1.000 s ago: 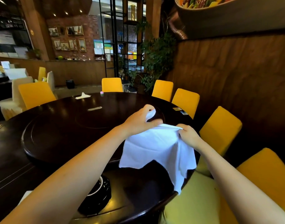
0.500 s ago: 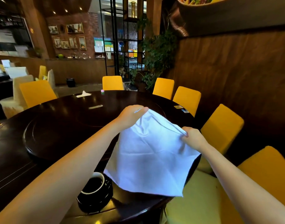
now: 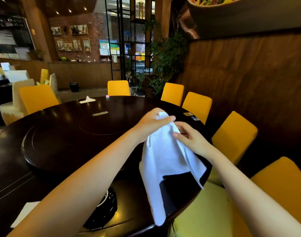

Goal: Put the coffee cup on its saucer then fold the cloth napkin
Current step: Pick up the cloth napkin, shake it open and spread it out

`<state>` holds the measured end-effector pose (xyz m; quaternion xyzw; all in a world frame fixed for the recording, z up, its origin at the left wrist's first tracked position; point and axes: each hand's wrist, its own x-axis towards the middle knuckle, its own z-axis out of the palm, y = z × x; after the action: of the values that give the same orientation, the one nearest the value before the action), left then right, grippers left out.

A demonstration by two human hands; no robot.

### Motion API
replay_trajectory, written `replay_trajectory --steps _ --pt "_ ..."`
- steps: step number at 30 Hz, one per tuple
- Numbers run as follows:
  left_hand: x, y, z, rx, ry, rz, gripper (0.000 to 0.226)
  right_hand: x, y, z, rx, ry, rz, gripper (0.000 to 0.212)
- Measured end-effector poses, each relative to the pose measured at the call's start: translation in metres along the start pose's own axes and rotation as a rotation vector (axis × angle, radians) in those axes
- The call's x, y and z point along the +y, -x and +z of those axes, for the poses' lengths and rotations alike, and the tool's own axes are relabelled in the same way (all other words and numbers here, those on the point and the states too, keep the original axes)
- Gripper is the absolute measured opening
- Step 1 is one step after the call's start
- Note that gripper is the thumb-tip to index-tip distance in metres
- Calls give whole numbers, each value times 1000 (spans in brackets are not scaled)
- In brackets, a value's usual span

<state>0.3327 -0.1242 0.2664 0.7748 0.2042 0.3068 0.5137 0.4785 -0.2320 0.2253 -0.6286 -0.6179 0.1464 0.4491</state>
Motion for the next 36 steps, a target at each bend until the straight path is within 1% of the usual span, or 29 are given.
replay_trajectory --steps 1,3,4,5,7,8,10,12,13,15,16,18,19,20,21,22,23,24,26,29,30,32,34,36 --pt "1 0 4 -35 -37 11 21 -7 -3 4 17 20 -51 26" --pt "3 -1 11 -32 -84 41 20 -16 -8 8 110 77 -110 12" --pt "6 -1 13 -24 -96 66 24 -16 -11 8 153 95 -116 9" --pt "6 -2 13 -22 -114 84 25 -13 -12 7 180 125 -111 14" --pt "9 -1 11 -19 -173 117 23 -1 -11 5 182 220 -43 27" --pt "9 -1 10 1 -215 122 22 10 -9 4 164 257 20 25" --pt "9 -2 6 67 -306 130 16 37 -6 4 97 327 152 15" --pt "8 -3 1 153 -381 126 16 64 1 5 29 368 252 11" --pt "6 -5 -3 193 -385 116 18 75 6 5 21 329 300 14" --pt "0 -8 -12 249 -335 101 25 86 18 -1 41 148 359 23" --pt "-4 -8 -16 261 -298 91 26 91 21 -6 63 36 358 23" --pt "-10 -7 -24 263 -217 51 21 92 26 -19 103 -237 349 24" --pt "-12 -7 -26 263 -177 25 16 87 26 -27 111 -394 336 33" --pt "-15 -7 -27 268 -143 -6 14 82 24 -34 102 -527 310 47" --pt "-18 -7 -26 281 -107 -31 14 77 21 -41 83 -619 282 58" --pt "-20 -7 -24 301 -74 -49 15 72 16 -48 77 -670 252 63" --pt "-20 -6 -22 324 -49 -63 17 65 11 -54 81 -692 230 62" --pt "-19 -5 -19 348 -30 -73 19 61 5 -60 108 -684 215 60" --pt "-17 -3 -9 388 27 -81 22 53 -7 -68 218 -622 213 50" --pt "-12 4 19 378 110 -46 18 55 -22 -76 401 -495 215 14" --pt "-10 5 30 354 145 -45 18 56 -26 -79 456 -456 214 9" --pt "-8 4 52 289 239 -81 18 58 -32 -84 563 -391 201 12" --pt "-11 0 75 230 323 -164 24 59 -37 -91 651 -284 188 16" --pt "-17 -6 91 190 404 -227 29 63 -43 -97 705 -186 166 24"
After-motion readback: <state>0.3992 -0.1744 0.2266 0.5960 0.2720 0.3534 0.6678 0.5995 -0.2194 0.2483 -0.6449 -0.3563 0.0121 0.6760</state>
